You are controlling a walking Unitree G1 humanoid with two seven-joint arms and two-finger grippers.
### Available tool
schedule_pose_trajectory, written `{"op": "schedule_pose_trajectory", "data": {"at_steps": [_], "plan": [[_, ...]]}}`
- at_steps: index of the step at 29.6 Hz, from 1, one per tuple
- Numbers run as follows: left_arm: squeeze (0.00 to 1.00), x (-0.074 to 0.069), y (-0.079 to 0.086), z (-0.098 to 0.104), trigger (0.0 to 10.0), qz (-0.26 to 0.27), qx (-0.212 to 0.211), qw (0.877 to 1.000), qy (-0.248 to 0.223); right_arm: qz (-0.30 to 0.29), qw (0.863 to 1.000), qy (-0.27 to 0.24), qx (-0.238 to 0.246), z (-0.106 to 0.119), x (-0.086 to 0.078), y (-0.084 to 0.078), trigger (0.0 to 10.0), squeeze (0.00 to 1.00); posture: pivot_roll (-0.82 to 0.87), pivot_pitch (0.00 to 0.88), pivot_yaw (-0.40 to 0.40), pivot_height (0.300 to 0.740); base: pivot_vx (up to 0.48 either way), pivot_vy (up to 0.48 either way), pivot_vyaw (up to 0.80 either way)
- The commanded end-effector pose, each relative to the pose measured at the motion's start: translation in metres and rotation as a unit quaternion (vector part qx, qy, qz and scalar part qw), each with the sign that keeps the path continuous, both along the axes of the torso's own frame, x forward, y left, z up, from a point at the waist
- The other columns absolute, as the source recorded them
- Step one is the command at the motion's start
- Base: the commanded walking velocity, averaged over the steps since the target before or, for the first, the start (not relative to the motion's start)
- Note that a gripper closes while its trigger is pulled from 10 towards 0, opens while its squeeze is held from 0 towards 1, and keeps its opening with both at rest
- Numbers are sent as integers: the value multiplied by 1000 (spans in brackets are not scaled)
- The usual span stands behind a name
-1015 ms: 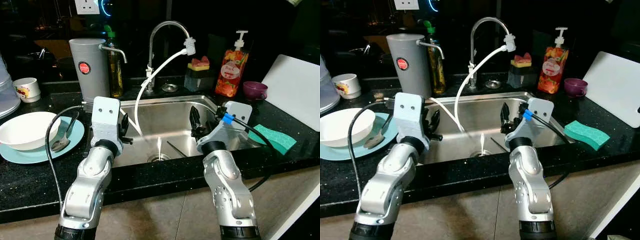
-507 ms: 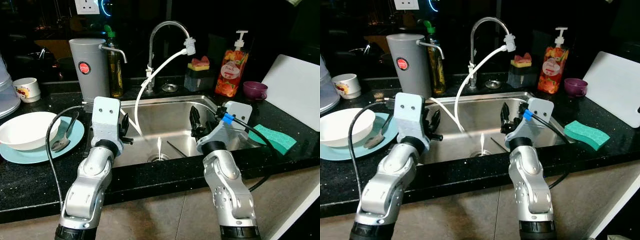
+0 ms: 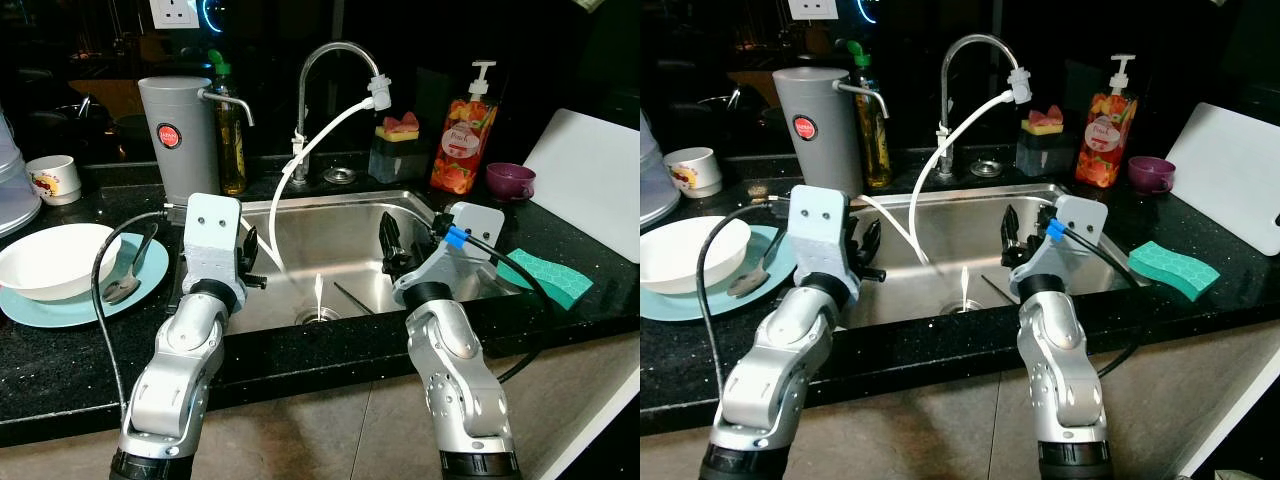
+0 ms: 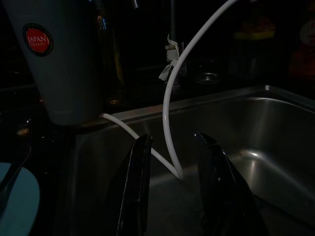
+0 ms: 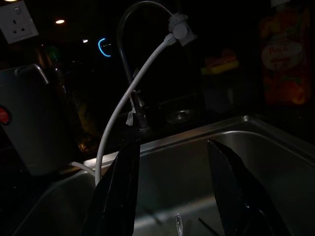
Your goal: Kitchen organization
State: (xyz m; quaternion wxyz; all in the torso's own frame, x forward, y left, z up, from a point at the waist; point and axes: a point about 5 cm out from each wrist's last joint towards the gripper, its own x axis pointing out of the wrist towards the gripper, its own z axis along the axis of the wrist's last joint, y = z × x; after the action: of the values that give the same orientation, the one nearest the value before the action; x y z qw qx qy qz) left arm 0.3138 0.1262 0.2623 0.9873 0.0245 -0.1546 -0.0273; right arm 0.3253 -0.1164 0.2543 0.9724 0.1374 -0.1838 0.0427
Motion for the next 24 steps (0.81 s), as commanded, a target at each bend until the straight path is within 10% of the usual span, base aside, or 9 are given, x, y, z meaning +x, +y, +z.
{"op": "schedule_pose_trajectory", "data": {"at_steps": [1,24], "plan": [[0,1,-1,-2,10000,-4,1,1000,6,0,1000,-1,3,0,1,0,10000,0,181,59,-13,740,0,0,0],[0,1,-2,-2,10000,-2,-1,1000,7,1,1000,-1,0,0,2,0,10000,0,179,56,-17,740,0,0,0]]}}
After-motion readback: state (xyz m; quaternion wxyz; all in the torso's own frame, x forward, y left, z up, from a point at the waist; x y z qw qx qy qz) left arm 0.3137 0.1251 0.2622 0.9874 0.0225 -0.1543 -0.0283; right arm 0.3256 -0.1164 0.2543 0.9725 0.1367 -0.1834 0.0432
